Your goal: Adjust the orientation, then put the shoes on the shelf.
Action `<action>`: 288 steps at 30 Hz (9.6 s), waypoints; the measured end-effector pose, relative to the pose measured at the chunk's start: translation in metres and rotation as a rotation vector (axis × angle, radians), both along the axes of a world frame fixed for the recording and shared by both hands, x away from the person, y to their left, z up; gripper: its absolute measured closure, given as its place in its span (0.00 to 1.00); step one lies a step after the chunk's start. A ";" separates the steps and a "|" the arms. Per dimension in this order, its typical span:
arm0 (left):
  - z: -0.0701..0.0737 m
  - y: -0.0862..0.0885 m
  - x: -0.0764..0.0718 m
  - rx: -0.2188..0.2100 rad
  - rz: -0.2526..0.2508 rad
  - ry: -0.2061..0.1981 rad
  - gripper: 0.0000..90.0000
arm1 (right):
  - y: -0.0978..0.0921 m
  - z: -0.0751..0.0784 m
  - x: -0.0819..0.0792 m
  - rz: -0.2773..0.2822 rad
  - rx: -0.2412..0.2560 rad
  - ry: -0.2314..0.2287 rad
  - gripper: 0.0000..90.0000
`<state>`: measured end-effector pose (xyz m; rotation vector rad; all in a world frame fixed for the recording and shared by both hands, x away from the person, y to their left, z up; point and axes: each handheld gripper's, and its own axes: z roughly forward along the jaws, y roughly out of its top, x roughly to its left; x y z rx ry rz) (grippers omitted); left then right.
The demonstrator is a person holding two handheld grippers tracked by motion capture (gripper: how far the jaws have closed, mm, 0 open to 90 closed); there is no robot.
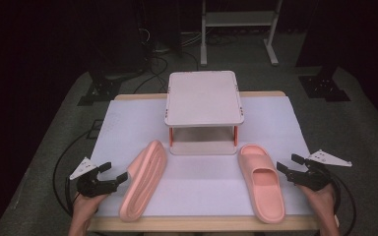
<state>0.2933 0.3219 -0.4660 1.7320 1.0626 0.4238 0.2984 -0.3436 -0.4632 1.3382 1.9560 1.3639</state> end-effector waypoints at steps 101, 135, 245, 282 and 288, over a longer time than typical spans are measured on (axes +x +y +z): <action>0.004 -0.089 0.004 0.068 -0.321 -0.024 0.43 | 0.001 -0.002 -0.002 0.028 -0.004 -0.007 0.25; 0.002 -0.112 0.002 0.125 -0.391 -0.006 0.67 | 0.003 0.002 -0.027 0.101 0.023 -0.082 0.27; 0.025 -0.090 -0.008 -0.044 -0.294 -0.056 0.82 | 0.057 0.014 -0.027 0.153 -0.085 -0.098 0.90; 0.047 -0.088 -0.016 -0.070 -0.297 -0.106 0.82 | 0.063 0.039 -0.037 0.185 -0.039 -0.151 0.90; 0.057 -0.092 -0.016 -0.067 -0.307 -0.122 0.81 | 0.062 0.048 -0.040 0.184 -0.017 -0.166 0.90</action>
